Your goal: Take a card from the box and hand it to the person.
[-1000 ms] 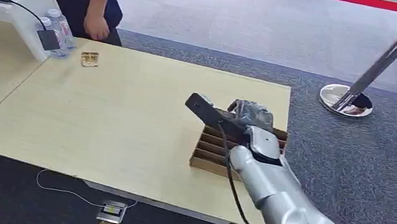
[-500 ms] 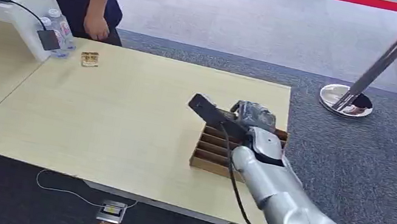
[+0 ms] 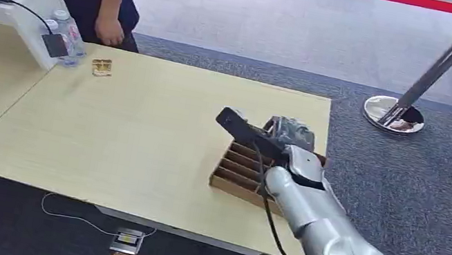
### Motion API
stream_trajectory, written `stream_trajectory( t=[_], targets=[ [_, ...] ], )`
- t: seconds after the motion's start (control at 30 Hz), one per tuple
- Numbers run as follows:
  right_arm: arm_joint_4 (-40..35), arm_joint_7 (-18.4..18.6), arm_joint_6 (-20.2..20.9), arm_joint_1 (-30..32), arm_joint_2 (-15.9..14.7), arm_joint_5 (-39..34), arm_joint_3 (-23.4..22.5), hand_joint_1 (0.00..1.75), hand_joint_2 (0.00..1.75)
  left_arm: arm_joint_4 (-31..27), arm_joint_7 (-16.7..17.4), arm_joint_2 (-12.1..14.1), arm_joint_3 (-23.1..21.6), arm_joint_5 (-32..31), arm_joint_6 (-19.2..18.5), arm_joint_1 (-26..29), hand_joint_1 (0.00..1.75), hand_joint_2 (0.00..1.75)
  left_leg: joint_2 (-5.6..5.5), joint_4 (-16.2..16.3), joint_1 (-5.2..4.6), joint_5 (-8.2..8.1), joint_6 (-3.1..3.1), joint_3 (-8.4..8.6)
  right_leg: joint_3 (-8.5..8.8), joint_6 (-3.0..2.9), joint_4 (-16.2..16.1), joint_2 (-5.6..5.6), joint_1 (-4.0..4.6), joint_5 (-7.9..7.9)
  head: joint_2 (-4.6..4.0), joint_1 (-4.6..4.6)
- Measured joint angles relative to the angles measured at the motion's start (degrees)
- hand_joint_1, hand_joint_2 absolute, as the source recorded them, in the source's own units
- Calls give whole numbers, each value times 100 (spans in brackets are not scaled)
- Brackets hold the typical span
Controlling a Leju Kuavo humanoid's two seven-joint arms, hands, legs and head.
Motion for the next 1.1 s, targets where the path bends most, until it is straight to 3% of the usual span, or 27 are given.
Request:
stream_trajectory(
  t=[0.5,1.1],
  targets=[
    [0,-131,-26,2,-2,0,-88,175,175,0,17,0,-11,-17,0,0,0,175,0,0,0,0,0,0,0,0,0,0,0,0,0,0],
    [-534,-656,-28,-20,188,20,-88,175,175,0,-18,0,-9,153,0,13,0,175,0,0,0,1,-1,-1,0,-2,1,0,0,1,0,0]
  ],
)
